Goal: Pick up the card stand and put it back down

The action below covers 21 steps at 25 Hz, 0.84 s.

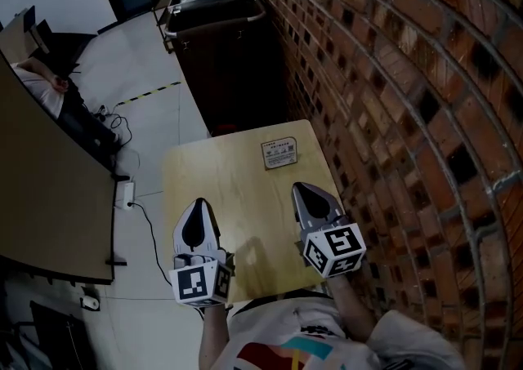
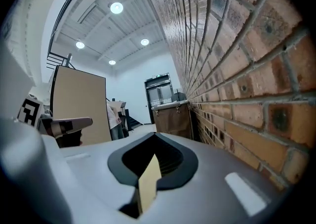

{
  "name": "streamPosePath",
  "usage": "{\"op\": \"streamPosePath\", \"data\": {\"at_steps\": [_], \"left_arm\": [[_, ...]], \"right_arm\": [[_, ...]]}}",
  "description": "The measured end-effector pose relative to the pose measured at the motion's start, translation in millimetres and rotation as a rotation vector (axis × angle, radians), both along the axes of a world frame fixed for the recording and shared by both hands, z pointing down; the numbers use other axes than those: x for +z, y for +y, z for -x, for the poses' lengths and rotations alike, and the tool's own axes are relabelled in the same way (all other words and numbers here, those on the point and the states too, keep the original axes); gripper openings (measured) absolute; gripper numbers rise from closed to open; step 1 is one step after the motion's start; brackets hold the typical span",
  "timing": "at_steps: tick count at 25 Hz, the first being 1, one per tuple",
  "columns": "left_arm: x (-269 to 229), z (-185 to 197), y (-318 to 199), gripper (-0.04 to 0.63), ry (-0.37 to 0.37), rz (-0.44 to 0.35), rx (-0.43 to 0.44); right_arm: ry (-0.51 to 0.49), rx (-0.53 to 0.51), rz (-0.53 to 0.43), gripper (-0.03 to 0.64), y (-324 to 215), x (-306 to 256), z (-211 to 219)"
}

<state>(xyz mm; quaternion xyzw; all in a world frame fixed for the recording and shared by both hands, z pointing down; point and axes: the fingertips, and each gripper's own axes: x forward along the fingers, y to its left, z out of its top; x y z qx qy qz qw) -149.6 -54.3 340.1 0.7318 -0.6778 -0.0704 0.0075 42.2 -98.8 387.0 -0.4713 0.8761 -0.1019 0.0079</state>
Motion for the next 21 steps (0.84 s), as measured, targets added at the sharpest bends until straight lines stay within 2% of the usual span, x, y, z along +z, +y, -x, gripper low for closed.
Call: {"op": "streamPosePath", "data": {"at_steps": [7,12,21], "left_arm": [[0.0,2.7,-1.1,0.005,-0.008,0.008,-0.005],[-0.6,3.9,-1.8,0.005,-0.006,0.012,-0.004],[-1.2,1.4,-5.8,0.005,-0.013,0.006,0.007]], "right_arm": [[-0.013,-0.003,-0.005,0.0,-1.9,-2.6,4.3],[0.019,0.019,-0.007,0.0,-4.9,-2.7,1.1],[-0.014,0.021,-0.01,0.0,-10.3,-6.3,1.0]]}}
